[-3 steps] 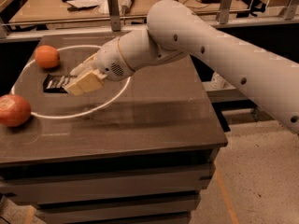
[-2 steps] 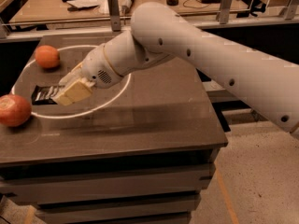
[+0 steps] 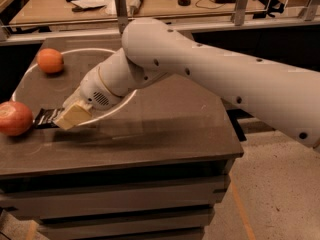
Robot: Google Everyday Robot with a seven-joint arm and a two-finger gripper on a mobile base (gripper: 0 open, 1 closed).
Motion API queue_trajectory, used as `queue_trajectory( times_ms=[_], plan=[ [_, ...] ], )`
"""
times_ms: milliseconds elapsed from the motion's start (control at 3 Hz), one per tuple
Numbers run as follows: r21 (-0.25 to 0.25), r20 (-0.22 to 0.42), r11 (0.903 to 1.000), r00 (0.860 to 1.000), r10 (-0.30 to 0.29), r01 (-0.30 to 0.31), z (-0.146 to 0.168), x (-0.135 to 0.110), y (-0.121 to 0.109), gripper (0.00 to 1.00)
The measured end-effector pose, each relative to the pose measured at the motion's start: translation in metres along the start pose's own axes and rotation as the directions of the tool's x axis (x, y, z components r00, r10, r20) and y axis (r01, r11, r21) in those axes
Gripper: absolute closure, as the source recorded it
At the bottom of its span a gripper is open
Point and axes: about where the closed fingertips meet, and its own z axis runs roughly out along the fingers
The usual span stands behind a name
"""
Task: Move rxbar chocolate near apple
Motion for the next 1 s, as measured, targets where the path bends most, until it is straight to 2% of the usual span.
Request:
queue_trajectory(
  times_ms=[333,667,1000],
  plan=[
    [-0.002,-0.001,1.0000,1.000,-0.001,0.001,0.0012,-0.0005,0.0014,0.82],
    [-0.006,-0.002,1.0000,1.000,-0.004,0.004,0.0027,-0.0015,0.0033,0.51],
    [-0.008,-0.003,1.0000,1.000,-0.006,0.006,0.0035,-0.0023,0.0045,0.30]
  ],
)
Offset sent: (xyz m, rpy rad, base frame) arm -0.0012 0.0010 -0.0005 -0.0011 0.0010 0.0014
